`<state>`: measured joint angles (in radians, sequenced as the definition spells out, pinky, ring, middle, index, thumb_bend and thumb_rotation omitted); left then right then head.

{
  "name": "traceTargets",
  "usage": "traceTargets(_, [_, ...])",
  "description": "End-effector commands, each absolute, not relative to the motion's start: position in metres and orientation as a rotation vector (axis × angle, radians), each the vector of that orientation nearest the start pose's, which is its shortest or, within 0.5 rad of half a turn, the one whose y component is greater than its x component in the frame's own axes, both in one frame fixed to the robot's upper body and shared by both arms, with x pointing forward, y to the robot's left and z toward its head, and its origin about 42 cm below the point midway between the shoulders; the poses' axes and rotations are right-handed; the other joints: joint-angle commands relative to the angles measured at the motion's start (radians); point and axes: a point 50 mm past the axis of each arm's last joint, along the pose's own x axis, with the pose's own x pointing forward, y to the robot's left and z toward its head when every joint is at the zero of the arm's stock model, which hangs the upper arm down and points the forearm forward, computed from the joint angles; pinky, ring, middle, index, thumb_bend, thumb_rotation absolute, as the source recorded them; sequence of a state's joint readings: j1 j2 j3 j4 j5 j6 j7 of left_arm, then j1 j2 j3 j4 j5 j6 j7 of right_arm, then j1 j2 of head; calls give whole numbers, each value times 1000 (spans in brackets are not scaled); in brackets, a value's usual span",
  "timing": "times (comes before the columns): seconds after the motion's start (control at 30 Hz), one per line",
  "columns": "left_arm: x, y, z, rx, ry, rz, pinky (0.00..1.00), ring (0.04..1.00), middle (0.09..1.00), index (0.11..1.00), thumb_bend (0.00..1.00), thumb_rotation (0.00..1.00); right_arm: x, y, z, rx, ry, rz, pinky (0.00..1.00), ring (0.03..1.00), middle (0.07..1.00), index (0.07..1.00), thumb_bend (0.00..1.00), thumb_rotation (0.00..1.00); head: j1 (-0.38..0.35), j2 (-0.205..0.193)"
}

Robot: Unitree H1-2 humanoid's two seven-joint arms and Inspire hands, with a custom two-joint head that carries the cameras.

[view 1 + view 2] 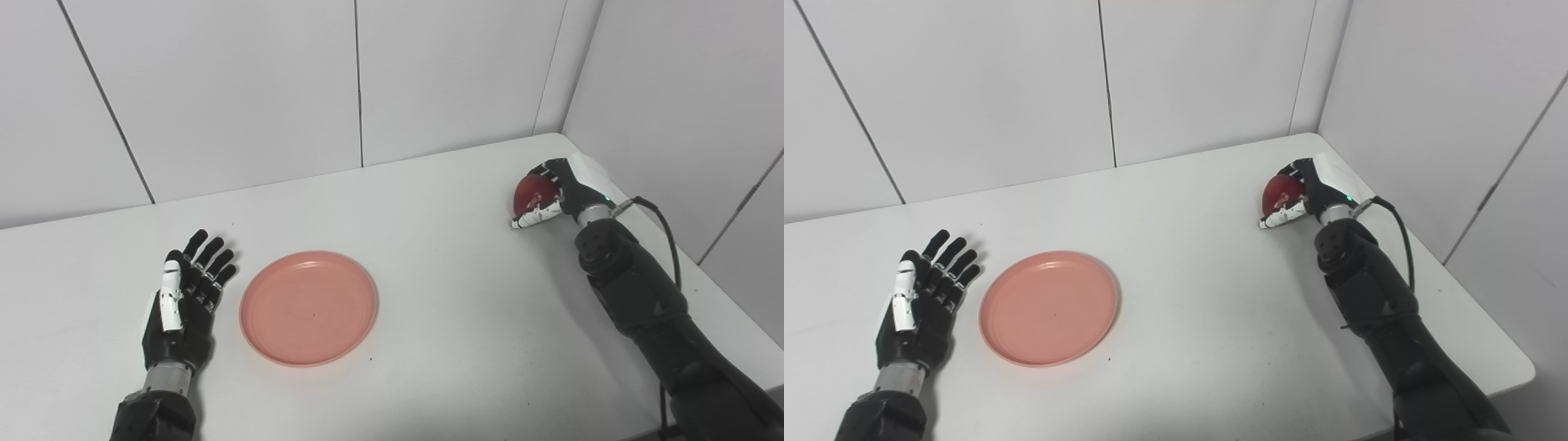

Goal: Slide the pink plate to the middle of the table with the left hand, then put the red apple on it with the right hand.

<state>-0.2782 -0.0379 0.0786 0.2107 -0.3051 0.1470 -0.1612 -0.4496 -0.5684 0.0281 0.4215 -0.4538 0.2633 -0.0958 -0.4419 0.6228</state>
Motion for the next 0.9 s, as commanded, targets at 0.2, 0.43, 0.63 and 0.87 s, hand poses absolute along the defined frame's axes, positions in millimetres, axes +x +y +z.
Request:
traceTargets(0.2, [358, 182, 92, -344, 204, -161, 869, 854, 868, 861, 386, 1000, 418, -407, 249, -1008, -36, -378, 401, 471, 460, 521, 523, 0, 8, -1])
traceTargets(0.43, [357, 179, 93, -352, 206, -156, 866, 853, 867, 859, 388, 1000, 410, -379, 268, -1000, -125, -367, 417, 485, 468, 514, 524, 0, 21, -1])
traceTargets(0.63, [356, 177, 93, -353, 204, -160, 870, 858, 873, 863, 388, 1000, 406, -357, 280, -986, -210, -332, 425, 477, 466, 521, 523, 0, 34, -2])
traceTargets(0.87, [354, 171, 95, -352, 200, -162, 868, 857, 873, 865, 386, 1000, 402, -321, 292, -957, -299, -260, 419, 466, 466, 514, 525, 0, 60, -3])
